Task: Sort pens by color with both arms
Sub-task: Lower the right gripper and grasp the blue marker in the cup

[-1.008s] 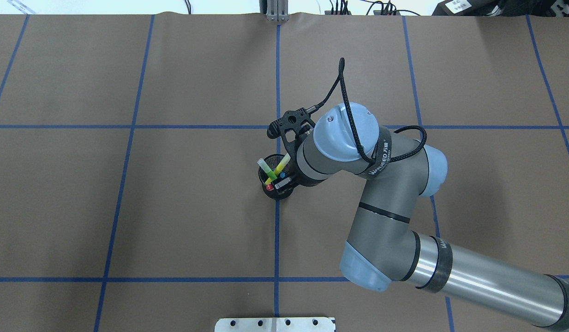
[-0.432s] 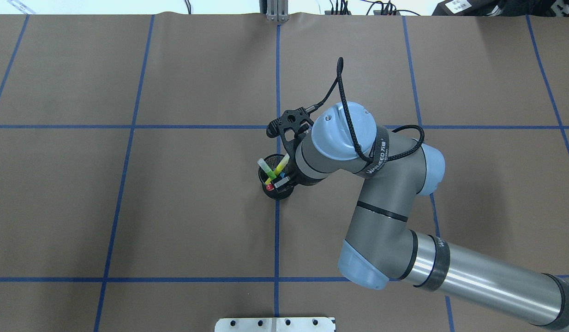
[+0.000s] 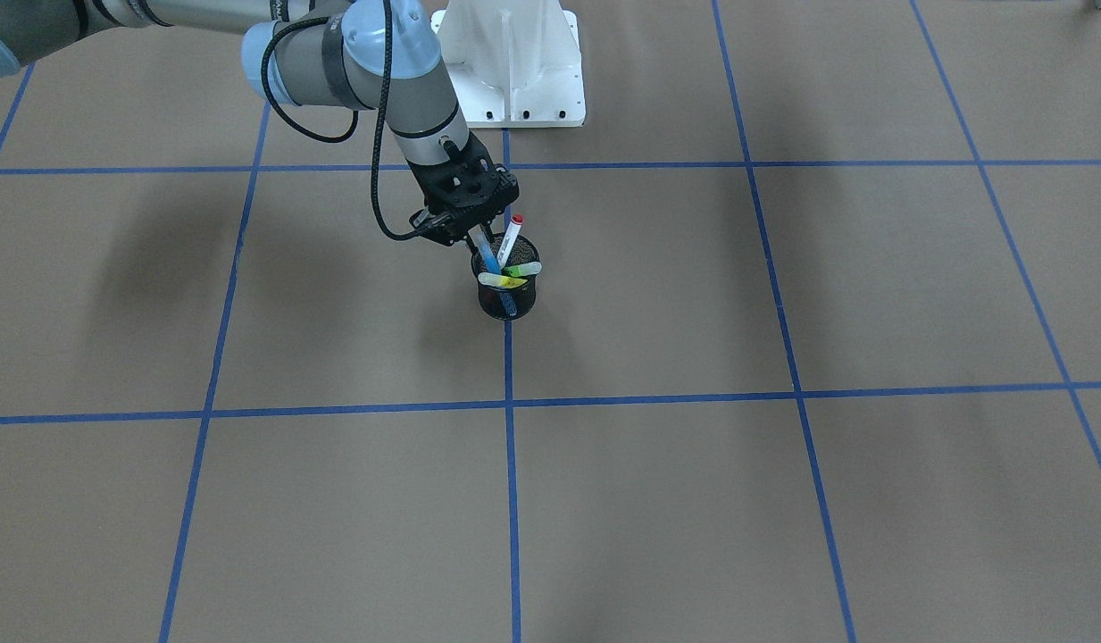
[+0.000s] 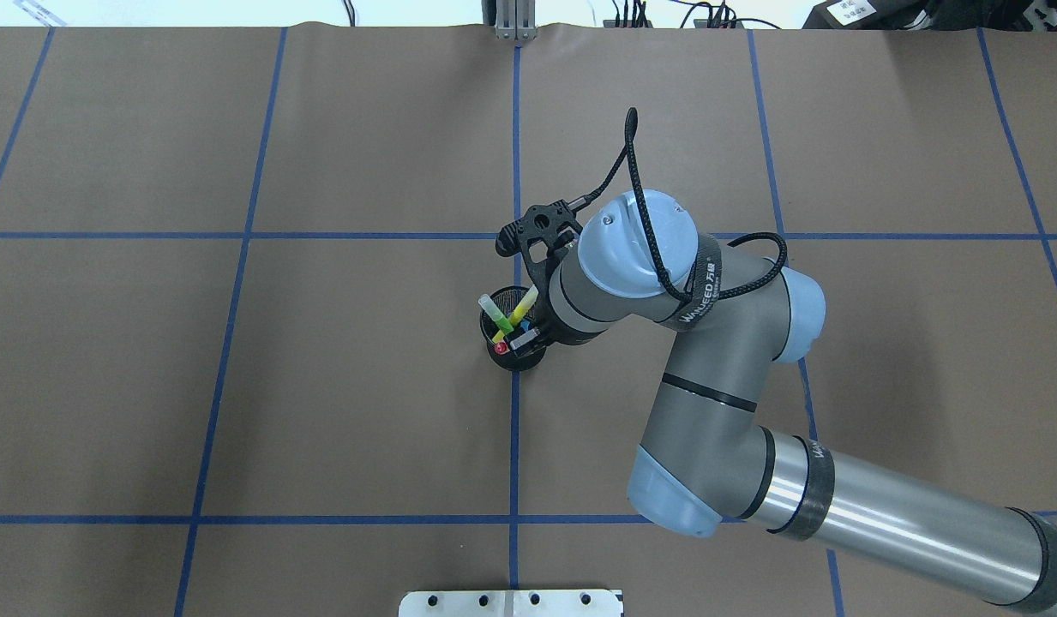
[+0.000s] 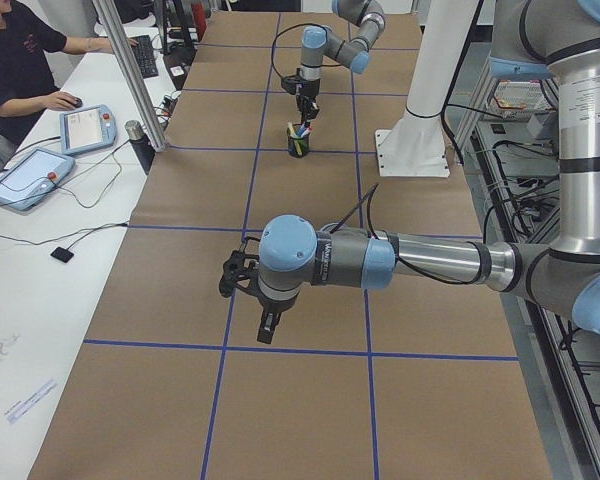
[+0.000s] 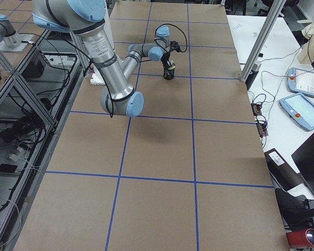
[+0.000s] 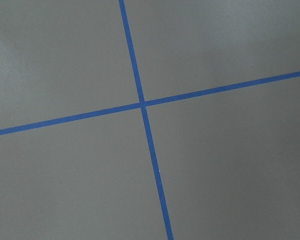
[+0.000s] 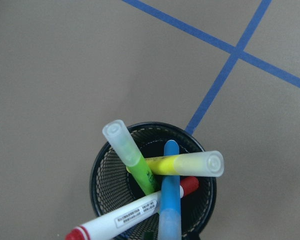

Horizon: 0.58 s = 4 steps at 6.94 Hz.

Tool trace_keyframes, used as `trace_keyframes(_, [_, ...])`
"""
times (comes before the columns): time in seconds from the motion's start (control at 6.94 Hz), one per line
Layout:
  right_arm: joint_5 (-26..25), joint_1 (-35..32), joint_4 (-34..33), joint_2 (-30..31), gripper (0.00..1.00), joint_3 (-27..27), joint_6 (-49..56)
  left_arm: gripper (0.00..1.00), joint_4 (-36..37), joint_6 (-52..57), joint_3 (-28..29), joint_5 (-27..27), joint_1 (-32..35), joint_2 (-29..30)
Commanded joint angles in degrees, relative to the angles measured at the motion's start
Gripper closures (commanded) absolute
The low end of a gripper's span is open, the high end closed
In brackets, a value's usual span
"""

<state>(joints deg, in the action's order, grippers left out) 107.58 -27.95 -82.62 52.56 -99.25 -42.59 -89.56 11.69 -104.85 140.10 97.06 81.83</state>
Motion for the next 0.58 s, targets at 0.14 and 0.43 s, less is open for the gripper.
trace_keyframes(0.14, [0.00,0.00,0.09,-0.35,0.83,0.02,-1.79,0.01,0.00,0.00,0.00,0.00,0.06,0.00])
trace_keyframes(0.43, [0.00,-0.44,0.09,-0.61,0.83,0.02,-1.88,0.01,0.00,0.09,0.08,0.00,-0.03,0.00])
